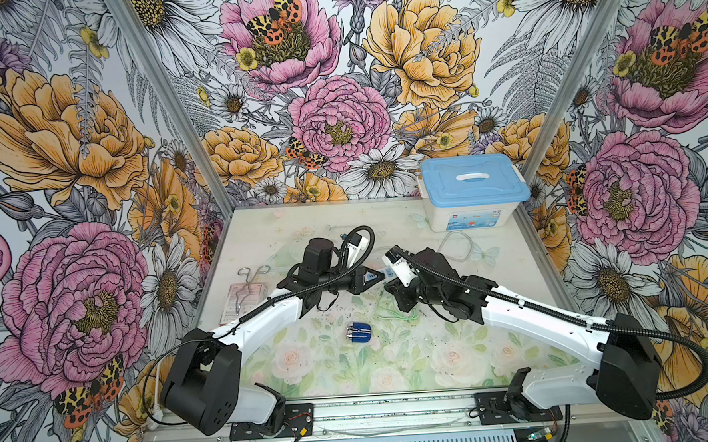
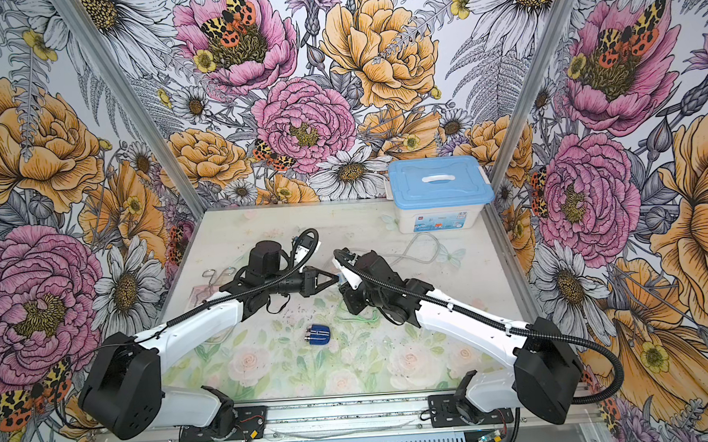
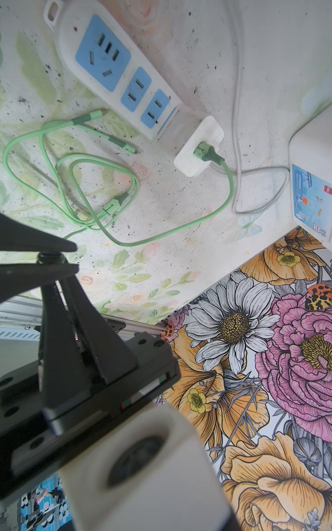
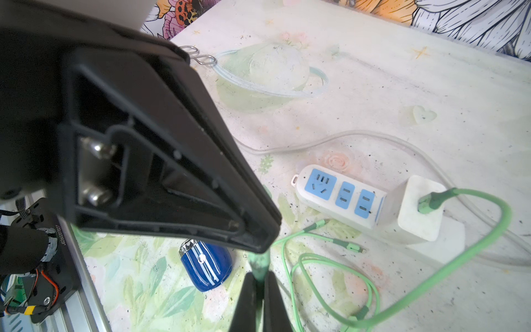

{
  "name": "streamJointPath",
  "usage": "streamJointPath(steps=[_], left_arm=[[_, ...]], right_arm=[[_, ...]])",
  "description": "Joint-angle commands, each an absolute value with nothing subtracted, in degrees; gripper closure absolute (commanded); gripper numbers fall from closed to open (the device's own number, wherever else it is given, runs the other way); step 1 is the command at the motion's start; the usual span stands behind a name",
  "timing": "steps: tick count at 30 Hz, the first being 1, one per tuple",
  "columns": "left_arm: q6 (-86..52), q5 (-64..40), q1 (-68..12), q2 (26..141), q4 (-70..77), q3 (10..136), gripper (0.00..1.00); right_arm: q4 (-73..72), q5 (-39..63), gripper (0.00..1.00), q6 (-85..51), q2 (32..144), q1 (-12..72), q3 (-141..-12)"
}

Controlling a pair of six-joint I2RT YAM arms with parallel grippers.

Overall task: Charge the electric shaver
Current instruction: Pick up the charging cable from the center of the board.

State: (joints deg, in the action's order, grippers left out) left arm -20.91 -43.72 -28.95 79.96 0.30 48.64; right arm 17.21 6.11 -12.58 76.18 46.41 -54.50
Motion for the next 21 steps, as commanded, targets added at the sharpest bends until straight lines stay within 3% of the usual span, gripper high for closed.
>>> streamJointPath(steps=[1, 11, 21], left_arm=[[-21.29, -42.23, -28.22, 78.68, 3.07, 48.14, 0.92], [-22.39, -41.04, -27.49, 78.22, 4.80, 47.38, 1.00], [-24.90, -39.56, -27.16, 78.22, 8.53, 46.17, 0.99]], right_arm=[[15.56, 6.80, 1.00, -13.09, 75.15, 46.49, -55.37], [15.04, 6.79, 1.00, -13.22, 75.24, 46.70, -55.19], [14.50, 6.82, 1.00, -13.45, 75.32, 46.76, -55.10]])
